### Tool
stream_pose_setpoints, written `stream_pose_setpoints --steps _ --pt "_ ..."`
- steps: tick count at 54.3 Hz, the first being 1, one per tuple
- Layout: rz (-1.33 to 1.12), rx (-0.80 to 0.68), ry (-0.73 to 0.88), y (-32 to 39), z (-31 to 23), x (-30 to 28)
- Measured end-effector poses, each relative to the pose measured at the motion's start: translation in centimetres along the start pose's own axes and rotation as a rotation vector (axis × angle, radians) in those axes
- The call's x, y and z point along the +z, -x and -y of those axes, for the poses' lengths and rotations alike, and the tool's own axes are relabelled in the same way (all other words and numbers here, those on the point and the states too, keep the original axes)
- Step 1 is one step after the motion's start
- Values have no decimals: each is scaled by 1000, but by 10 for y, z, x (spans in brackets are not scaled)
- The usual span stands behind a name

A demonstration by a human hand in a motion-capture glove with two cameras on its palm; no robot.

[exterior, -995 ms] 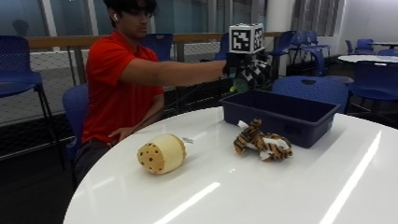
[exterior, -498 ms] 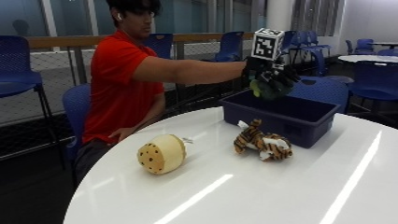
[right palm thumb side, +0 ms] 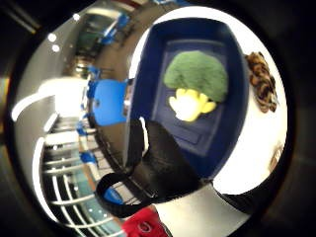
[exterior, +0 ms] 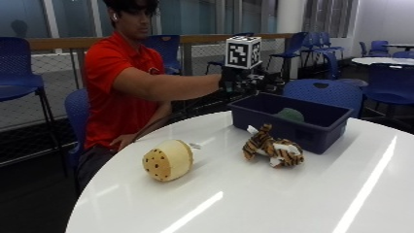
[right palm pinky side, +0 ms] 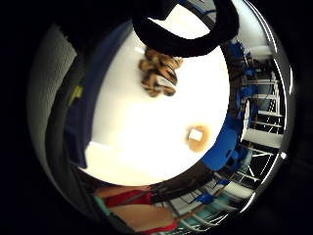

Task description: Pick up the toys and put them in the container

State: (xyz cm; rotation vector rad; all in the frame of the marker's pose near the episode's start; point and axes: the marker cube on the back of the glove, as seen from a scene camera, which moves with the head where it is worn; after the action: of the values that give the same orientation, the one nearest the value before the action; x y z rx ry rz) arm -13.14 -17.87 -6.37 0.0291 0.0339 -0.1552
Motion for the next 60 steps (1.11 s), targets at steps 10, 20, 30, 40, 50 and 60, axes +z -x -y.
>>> stream_pose_setpoints --steps 10,20,30,40,50,60 --pt "-17 95 -34 -83 -33 12" --pt "-37 193 -37 -160 -68 31" --pt "-22 307 -4 -221 -93 51" --pt "-16 375 13 -263 -107 65" --pt "-1 409 30 -287 -115 78" --pt "22 441 54 -304 -115 90"
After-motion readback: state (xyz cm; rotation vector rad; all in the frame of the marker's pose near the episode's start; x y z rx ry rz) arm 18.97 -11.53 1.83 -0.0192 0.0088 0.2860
